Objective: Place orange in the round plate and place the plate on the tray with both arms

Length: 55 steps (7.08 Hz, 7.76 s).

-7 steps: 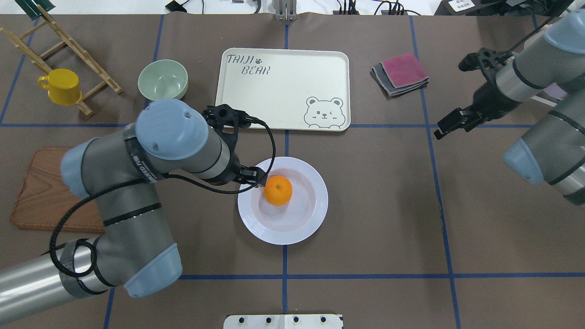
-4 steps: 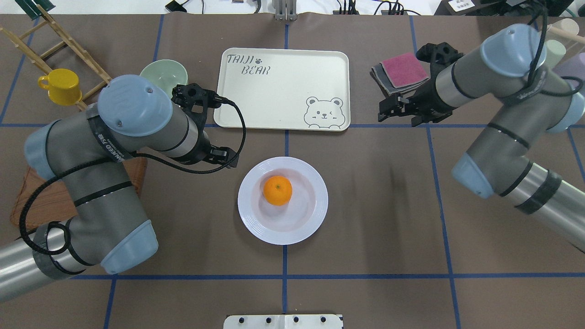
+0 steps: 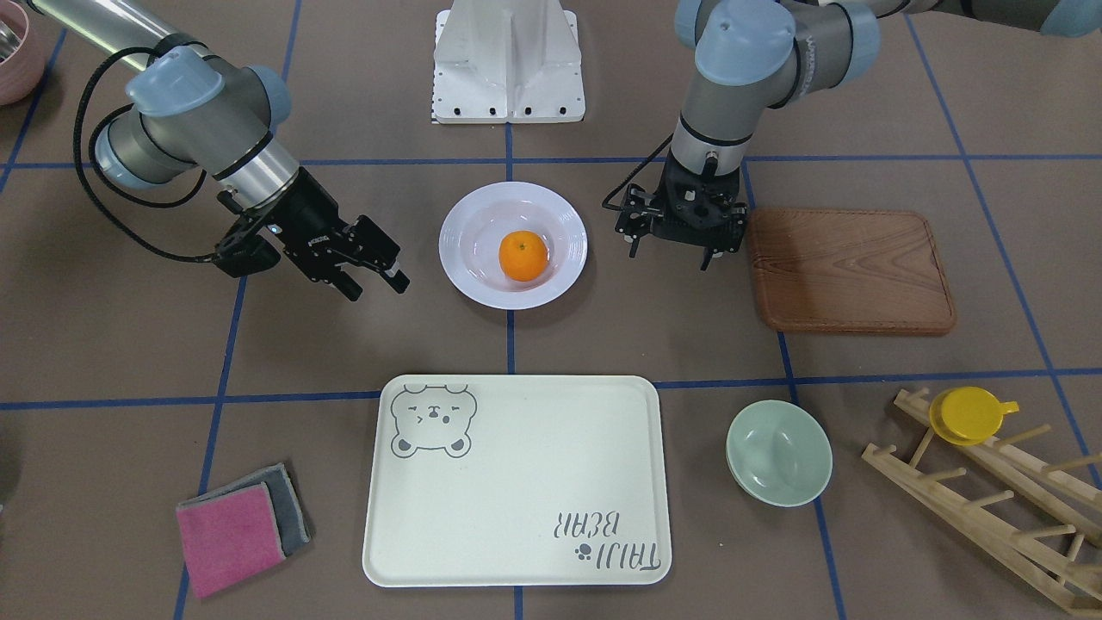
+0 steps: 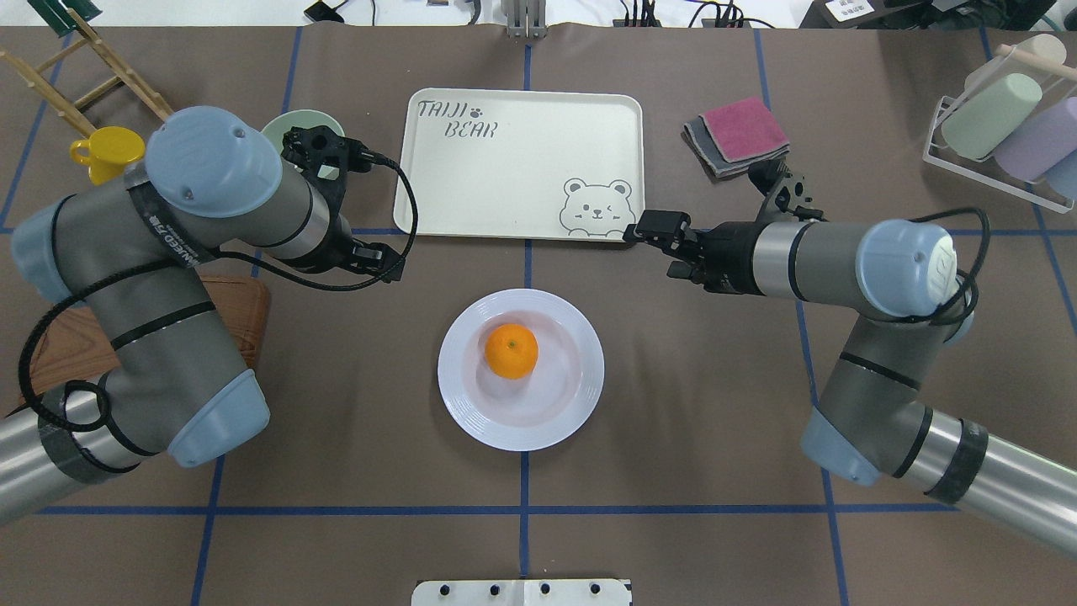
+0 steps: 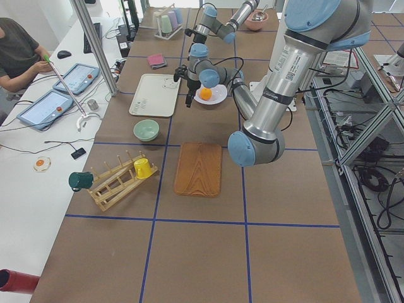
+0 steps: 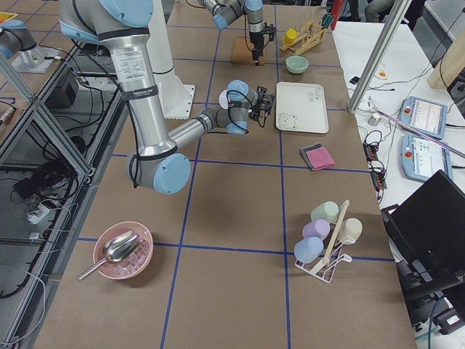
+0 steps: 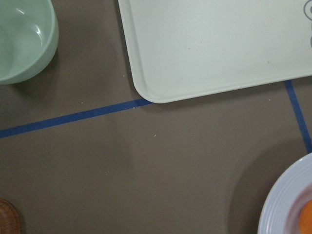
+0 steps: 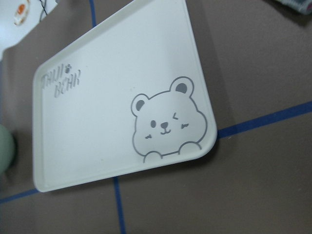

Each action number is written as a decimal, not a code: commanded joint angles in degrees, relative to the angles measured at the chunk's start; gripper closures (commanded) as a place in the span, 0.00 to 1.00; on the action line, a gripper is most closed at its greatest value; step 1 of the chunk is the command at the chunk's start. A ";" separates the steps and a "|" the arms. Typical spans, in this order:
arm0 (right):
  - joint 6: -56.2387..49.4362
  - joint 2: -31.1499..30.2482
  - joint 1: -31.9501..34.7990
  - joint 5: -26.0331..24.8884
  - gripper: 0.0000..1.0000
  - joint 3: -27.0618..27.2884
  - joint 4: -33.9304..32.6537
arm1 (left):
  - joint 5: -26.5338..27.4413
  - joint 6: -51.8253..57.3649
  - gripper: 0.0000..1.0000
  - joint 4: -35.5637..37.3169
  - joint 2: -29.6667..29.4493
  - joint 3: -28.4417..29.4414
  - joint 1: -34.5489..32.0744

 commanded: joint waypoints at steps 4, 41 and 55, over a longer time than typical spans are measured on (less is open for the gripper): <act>9.16 -2.40 -14.21 -18.71 0.00 -3.34 16.10 | -0.03 0.30 0.00 -0.14 0.50 0.77 -0.20; 28.93 26.87 -9.49 -45.88 0.74 -37.54 6.96 | -16.90 31.41 0.00 1.79 15.35 -5.56 -23.84; -54.44 -8.10 30.99 35.82 0.00 -0.89 -10.91 | -16.90 46.60 0.00 4.51 16.93 -5.91 -27.53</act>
